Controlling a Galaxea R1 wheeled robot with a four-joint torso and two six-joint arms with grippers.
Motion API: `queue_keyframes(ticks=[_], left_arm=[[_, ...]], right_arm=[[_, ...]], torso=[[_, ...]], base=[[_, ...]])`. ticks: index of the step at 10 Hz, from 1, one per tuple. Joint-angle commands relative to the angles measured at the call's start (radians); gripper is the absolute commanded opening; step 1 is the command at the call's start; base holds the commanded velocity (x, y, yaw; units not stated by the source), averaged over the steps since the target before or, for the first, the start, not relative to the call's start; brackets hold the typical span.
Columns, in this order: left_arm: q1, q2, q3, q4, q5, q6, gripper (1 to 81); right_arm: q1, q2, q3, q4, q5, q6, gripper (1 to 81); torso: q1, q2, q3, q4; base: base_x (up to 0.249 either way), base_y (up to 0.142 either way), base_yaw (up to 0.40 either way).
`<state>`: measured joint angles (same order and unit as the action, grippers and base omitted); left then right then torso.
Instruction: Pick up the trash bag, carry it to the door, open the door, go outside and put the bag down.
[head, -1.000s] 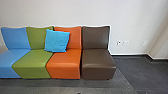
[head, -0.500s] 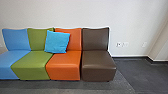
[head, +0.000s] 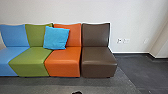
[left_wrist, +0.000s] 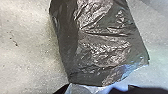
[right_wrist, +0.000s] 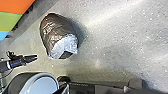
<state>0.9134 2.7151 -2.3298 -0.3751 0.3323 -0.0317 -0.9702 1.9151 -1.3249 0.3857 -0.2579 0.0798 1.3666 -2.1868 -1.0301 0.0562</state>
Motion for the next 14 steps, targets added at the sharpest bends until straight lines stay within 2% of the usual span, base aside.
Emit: queue_keyframes(ticks=[1,2,3,5,7,10,12,14], left_arm=[[-0.153,-0.024,0.003,-0.025,0.118,-0.008,81.1],[-0.175,-0.023,0.003,-0.038,0.139,-0.01,81.1],[-0.189,-0.017,0.003,-0.047,0.139,-0.01,81.1],[-0.237,-0.014,0.003,-0.053,0.154,-0.01,81.1],[-0.293,0.0,0.003,-0.071,0.208,-0.011,81.1],[-0.302,0.087,-0.037,-0.054,0.22,-0.01,81.1],[-0.296,0.141,-0.099,-0.051,0.224,-0.008,81.1],[-0.282,0.163,-0.128,-0.051,0.229,-0.007,81.1]], right_arm=[[0.176,-0.093,0.061,0.022,-0.139,0.037,81.1],[0.224,-0.114,0.086,0.022,-0.17,0.051,81.1],[0.285,-0.135,0.114,0.019,-0.193,0.075,81.1],[0.36,-0.15,0.162,0.016,-0.259,0.109,81.1],[0.365,-0.137,0.161,0.016,-0.264,0.118,81.1],[0.357,-0.127,0.145,0.015,-0.264,0.117,81.1],[0.354,-0.12,0.145,0.012,-0.264,0.117,81.1],[0.356,-0.106,0.141,0.012,-0.264,0.117,81.1]], torso=[[0.062,-0.097,-0.091,0.0],[0.083,-0.129,-0.122,0.0],[0.107,-0.168,-0.064,0.0],[0.145,-0.224,-0.107,0.0],[0.18,-0.282,-0.119,0.0],[0.247,-0.389,-0.12,0.0],[0.288,-0.455,-0.215,0.0],[0.32,-0.505,-0.245,0.0]], base=[[0.0,0.0,0.0],[0.0,0.0,0.0],[0.0,0.0,0.0],[0.0,0.0,0.0],[0.0,0.0,0.0],[0.0,0.0,0.0],[0.0,0.0,0.0],[0.0,0.0,0.0]])
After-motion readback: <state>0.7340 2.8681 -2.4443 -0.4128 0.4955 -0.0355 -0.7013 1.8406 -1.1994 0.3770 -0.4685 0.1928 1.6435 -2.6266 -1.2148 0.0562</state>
